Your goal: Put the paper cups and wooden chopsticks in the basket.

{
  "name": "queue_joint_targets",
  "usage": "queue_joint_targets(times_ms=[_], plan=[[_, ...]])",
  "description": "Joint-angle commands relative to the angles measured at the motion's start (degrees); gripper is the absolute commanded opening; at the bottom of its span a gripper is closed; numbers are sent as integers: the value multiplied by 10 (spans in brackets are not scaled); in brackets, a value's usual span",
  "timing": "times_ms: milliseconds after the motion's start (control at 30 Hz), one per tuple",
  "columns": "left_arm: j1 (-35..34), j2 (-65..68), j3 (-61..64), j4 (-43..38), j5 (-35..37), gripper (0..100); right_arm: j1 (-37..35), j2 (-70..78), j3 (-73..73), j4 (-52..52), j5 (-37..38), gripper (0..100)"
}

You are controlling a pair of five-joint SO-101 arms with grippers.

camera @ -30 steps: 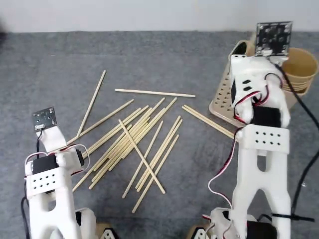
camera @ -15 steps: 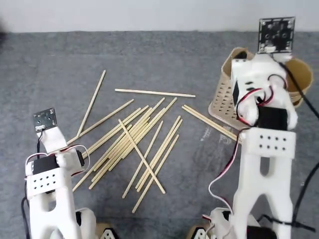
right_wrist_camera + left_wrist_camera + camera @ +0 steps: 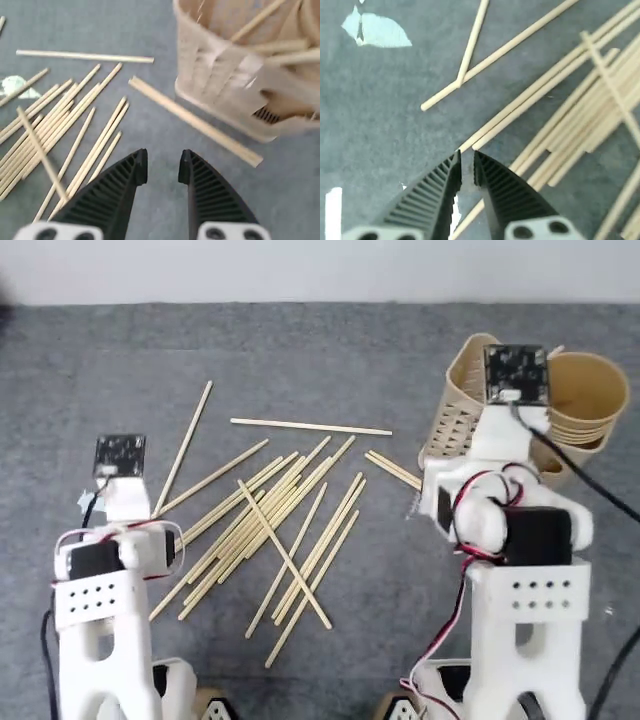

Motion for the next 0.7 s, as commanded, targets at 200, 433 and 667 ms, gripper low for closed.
queue_joint_targets(times_ms=[200,433,667], plan=[[62,18,-225,135,-57,37,-74,-15,197,-87,-78,121],[72,240,-369,165,-118,37,-91,-15,261,-140,-116,121],[71,460,-528,163,-279,38,-73,-15,283,-152,-119,121]])
